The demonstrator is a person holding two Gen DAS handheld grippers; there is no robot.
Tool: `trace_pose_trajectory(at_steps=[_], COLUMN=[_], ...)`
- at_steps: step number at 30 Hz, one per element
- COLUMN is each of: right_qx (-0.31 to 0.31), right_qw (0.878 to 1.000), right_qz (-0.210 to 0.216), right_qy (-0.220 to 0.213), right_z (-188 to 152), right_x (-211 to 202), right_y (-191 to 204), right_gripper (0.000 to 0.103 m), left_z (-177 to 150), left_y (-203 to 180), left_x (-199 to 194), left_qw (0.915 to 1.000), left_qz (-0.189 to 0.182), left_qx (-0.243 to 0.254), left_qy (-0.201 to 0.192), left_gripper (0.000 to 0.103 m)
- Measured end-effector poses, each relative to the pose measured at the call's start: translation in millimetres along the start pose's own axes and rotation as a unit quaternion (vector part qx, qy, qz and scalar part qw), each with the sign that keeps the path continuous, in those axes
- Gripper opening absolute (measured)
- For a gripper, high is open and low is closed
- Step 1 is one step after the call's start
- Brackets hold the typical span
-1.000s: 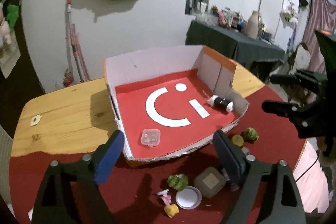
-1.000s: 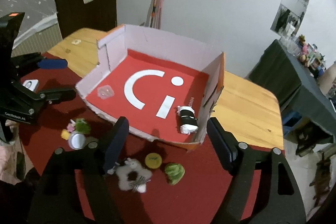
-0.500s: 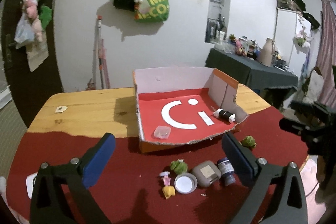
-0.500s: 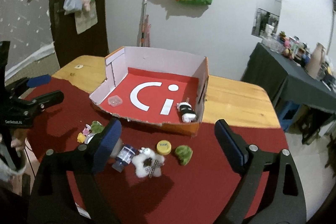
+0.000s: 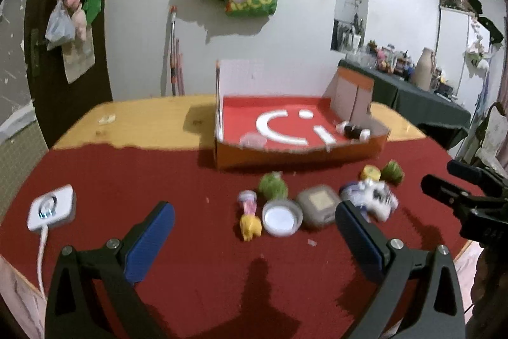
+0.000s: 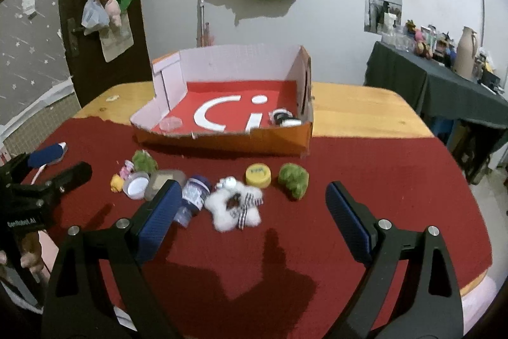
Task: Organize objects
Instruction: 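Withdraw both grippers from the box back toward the remaining items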
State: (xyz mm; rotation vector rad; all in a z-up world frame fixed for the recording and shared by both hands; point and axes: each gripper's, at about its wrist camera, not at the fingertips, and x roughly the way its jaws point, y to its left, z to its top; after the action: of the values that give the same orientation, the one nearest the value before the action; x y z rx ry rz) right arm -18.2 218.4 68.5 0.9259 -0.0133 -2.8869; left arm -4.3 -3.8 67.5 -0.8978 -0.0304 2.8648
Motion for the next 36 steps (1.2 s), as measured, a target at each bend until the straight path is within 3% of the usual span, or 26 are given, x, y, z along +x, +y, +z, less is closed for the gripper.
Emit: trace_pose_trajectory(at_steps=[7,20,36], right_qx=[0.006,-0.006,0.002], right_qw=[0.999,0.997,0.993], right_qz=[0.009,0.003,0.007], right_qy=[0.036,0.076,0.121], right_z=[-17,-16,-15], right_x=[20,48,75], right_y=[1,1,-9], right_gripper=[0.093,0.093,0.093], left_z=[-13,-11,-6], left_y=[-1,21,36], left_x=[19,43,83], left_qw=[0.9992,0.9965,0.9894], left_qz=[-0.012,-0.005,0.023], left_qx=[-0.008,-0.021,0.022], left_qy=[0.037,0.081,0.142], left_gripper=[0.103,0.103,0.103])
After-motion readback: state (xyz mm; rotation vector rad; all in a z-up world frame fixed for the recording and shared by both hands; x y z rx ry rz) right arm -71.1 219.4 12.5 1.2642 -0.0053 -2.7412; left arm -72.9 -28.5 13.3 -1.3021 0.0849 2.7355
